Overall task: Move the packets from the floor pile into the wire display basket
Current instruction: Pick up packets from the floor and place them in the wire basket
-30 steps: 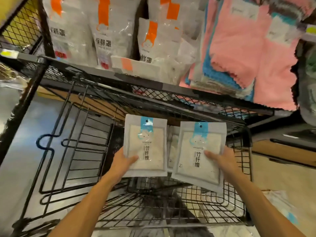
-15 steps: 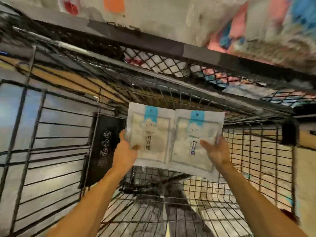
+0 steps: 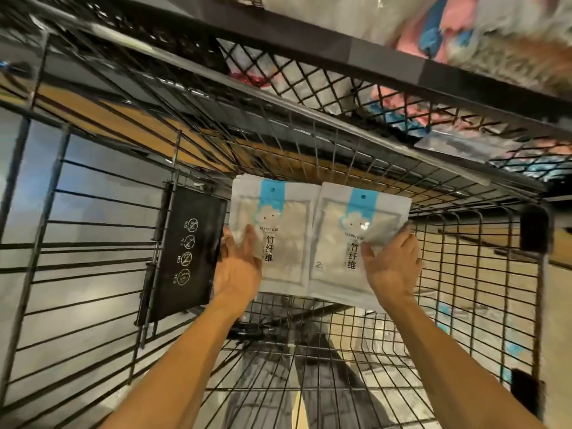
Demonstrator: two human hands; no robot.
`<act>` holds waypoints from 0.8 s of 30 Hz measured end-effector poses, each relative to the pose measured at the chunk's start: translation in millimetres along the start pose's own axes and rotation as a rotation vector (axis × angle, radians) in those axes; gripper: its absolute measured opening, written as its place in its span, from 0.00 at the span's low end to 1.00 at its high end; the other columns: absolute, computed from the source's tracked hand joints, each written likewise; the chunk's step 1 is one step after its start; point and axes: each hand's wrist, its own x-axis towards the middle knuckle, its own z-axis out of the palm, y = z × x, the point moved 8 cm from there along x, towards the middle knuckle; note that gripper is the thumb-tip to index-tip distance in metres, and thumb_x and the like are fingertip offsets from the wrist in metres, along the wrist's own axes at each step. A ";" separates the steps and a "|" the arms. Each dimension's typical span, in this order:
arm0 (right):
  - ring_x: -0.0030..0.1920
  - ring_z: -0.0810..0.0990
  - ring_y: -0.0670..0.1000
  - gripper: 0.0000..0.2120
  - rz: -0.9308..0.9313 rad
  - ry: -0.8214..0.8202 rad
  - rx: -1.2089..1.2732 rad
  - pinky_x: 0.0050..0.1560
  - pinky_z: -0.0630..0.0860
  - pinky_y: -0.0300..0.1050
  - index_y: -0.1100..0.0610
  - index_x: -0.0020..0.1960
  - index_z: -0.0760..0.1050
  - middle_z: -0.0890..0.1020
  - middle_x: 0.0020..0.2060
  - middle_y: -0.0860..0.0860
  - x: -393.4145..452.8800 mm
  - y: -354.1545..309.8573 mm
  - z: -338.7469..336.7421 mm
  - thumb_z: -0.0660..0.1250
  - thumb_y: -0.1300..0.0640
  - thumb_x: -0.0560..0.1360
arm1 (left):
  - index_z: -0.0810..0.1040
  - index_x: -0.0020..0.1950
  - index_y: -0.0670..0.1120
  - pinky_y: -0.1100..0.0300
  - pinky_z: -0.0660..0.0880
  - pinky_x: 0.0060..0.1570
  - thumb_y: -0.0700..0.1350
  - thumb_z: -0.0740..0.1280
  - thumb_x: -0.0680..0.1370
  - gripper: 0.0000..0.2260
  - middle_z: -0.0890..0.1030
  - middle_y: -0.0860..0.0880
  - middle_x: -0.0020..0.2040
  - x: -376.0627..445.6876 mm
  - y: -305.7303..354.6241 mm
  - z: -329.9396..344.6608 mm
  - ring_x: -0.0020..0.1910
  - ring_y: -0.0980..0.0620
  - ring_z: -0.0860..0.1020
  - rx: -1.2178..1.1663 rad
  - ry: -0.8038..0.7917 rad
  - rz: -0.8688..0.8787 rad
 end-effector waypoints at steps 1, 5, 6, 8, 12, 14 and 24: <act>0.72 0.68 0.62 0.50 -0.025 0.002 -0.037 0.72 0.67 0.61 0.62 0.82 0.44 0.67 0.72 0.62 -0.7 -1.0 -4.2 0.69 0.38 0.77 | 0.37 0.83 0.51 0.45 0.73 0.66 0.49 0.53 0.86 0.31 0.37 0.36 0.82 1.8 -2.5 1.9 0.79 0.33 0.58 -0.028 -0.020 -0.007; 0.73 0.67 0.63 0.43 -0.196 0.013 -0.131 0.72 0.67 0.63 0.59 0.82 0.52 0.67 0.75 0.61 -9.9 -9.4 -22.9 0.62 0.35 0.79 | 0.45 0.84 0.47 0.45 0.74 0.66 0.50 0.56 0.85 0.32 0.44 0.37 0.83 -4.4 0.8 -5.5 0.76 0.36 0.65 -0.040 -0.015 0.039; 0.73 0.68 0.63 0.42 -0.239 0.016 -0.151 0.73 0.67 0.63 0.59 0.81 0.53 0.67 0.75 0.61 -13.7 -11.9 -28.7 0.61 0.35 0.79 | 0.48 0.84 0.44 0.45 0.71 0.70 0.50 0.57 0.84 0.31 0.47 0.38 0.83 -8.4 5.7 -12.0 0.79 0.37 0.61 -0.032 0.014 0.058; 0.75 0.67 0.63 0.40 -0.328 0.022 -0.202 0.75 0.64 0.63 0.58 0.82 0.55 0.66 0.77 0.60 -22.1 -18.6 -43.4 0.60 0.34 0.80 | 0.54 0.83 0.42 0.45 0.63 0.76 0.51 0.58 0.84 0.30 0.53 0.37 0.82 -19.6 18.7 -32.0 0.81 0.39 0.54 0.007 0.066 0.089; 0.79 0.62 0.61 0.39 -0.440 0.027 -0.278 0.80 0.55 0.61 0.54 0.83 0.53 0.60 0.81 0.57 -41.6 -30.4 -80.2 0.55 0.33 0.81 | 0.59 0.81 0.42 0.44 0.64 0.75 0.51 0.58 0.83 0.27 0.62 0.38 0.79 -50.7 40.7 -87.5 0.77 0.40 0.63 0.099 0.225 0.151; 0.80 0.60 0.60 0.38 -0.473 0.038 -0.281 0.81 0.53 0.60 0.53 0.83 0.53 0.60 0.81 0.56 -53.1 -35.4 -102.1 0.53 0.32 0.81 | 0.58 0.81 0.43 0.44 0.62 0.76 0.52 0.57 0.84 0.27 0.60 0.40 0.81 -68.4 44.2 -110.4 0.80 0.41 0.59 0.106 0.266 0.168; 0.81 0.58 0.57 0.38 -0.548 0.125 -0.152 0.81 0.52 0.59 0.52 0.83 0.56 0.61 0.82 0.54 -129.2 -41.0 -223.4 0.56 0.32 0.80 | 0.49 0.84 0.46 0.48 0.50 0.80 0.58 0.49 0.86 0.29 0.51 0.43 0.84 -177.4 81.3 -215.0 0.83 0.45 0.50 0.170 0.395 0.209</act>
